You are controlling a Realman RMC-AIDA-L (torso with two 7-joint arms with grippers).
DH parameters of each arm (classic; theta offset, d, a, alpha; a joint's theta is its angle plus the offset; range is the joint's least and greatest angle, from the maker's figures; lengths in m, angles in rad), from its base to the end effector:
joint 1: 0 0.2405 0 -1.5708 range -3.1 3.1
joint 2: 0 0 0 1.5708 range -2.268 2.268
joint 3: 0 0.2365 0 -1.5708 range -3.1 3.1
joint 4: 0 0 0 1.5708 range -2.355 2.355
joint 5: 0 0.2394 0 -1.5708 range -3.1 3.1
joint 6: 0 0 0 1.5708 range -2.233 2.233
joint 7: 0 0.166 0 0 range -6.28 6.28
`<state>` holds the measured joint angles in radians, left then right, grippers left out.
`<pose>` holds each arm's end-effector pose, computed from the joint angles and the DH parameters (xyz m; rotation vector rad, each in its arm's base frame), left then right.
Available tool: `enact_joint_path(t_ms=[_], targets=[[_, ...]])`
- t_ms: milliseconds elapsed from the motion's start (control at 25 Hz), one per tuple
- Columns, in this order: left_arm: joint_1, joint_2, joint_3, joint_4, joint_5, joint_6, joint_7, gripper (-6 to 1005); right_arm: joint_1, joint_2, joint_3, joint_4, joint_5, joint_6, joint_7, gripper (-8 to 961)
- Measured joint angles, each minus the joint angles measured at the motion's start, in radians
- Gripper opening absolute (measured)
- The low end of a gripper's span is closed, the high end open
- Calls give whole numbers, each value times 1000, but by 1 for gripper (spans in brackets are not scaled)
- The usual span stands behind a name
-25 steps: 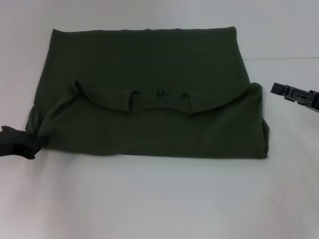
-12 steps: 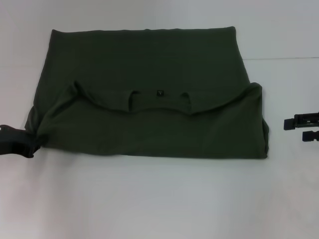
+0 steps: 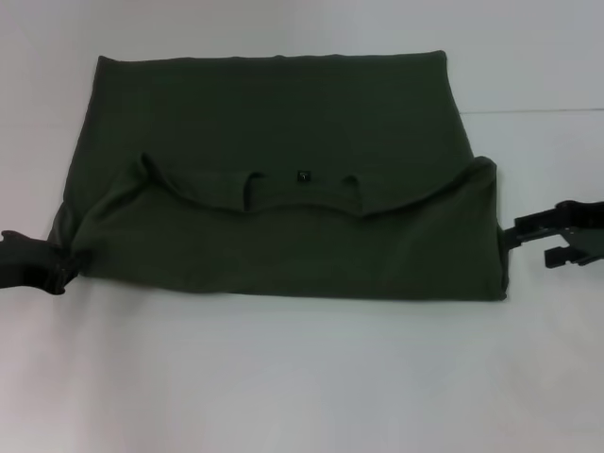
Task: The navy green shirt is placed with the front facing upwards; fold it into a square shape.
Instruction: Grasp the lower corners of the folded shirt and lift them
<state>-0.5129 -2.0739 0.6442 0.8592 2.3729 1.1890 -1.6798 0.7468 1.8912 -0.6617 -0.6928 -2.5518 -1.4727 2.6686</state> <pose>-0.3321 0.3927 0.0440 -2.3607 -0.8612 -0.0769 0.2870 0.4127 0.0660 -2.0433 1.9226 0.0890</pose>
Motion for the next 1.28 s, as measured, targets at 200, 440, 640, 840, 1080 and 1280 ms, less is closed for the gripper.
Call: enact_joint_path(t_ms=[200, 440, 640, 840, 1080, 1280], targets=[[1, 2, -1, -4, 0, 0, 8, 25, 31, 19, -72, 11, -23, 43, 38, 886], [6, 2, -6, -5, 0, 0, 17, 25, 37, 33, -94, 52, -24, 92, 36, 886], [4, 2, -9, -6, 0, 0, 19, 25, 38, 46, -97, 59, -24, 115, 31, 885], [3, 2, -9, -6, 0, 0, 20, 25, 38, 61, -99, 59, -25, 132, 25, 886], [2, 2, -9, -6, 0, 1, 20, 25, 39, 76, -101, 62, -27, 158, 19, 886], [1, 2, -8, -6, 0, 1, 20, 26, 42, 86, -102, 69, -27, 166, 9, 852]])
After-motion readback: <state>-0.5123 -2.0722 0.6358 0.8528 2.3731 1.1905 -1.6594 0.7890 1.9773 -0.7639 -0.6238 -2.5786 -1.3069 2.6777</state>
